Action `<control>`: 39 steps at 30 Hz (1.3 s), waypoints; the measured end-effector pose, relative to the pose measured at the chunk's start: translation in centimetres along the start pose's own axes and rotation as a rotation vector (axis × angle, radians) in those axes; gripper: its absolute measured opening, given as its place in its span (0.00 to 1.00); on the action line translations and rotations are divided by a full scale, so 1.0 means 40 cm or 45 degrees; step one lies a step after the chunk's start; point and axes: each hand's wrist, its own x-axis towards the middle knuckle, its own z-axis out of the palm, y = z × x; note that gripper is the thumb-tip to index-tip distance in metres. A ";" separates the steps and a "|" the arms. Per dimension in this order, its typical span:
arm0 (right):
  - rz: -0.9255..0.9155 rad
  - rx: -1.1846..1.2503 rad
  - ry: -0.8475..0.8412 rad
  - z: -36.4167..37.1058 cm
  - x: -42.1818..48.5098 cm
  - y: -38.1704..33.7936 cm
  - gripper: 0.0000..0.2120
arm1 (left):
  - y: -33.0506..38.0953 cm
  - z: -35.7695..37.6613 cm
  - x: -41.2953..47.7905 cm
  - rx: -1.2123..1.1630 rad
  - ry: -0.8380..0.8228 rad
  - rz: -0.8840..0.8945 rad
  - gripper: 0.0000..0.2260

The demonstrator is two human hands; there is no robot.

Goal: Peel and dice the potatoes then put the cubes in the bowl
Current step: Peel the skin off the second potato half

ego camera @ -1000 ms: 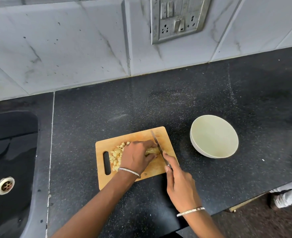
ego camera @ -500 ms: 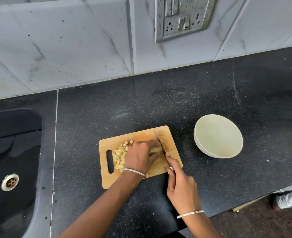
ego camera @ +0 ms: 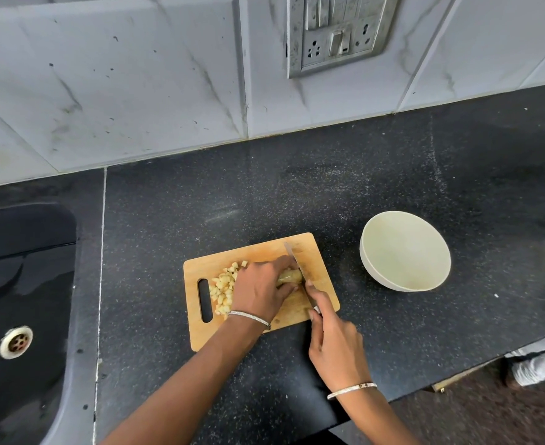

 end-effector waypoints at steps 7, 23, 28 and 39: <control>-0.019 0.088 0.026 0.003 -0.006 0.007 0.24 | 0.001 -0.002 -0.001 -0.005 0.011 0.019 0.13; -0.043 0.067 -0.012 0.006 0.005 0.022 0.22 | 0.012 -0.005 0.015 0.145 -0.131 0.239 0.22; -0.040 0.055 -0.025 0.010 0.001 0.023 0.20 | 0.032 -0.022 0.041 0.069 -0.237 0.215 0.18; 0.032 0.109 -0.059 -0.002 0.007 0.020 0.15 | 0.103 -0.025 0.110 0.090 -0.304 -0.219 0.08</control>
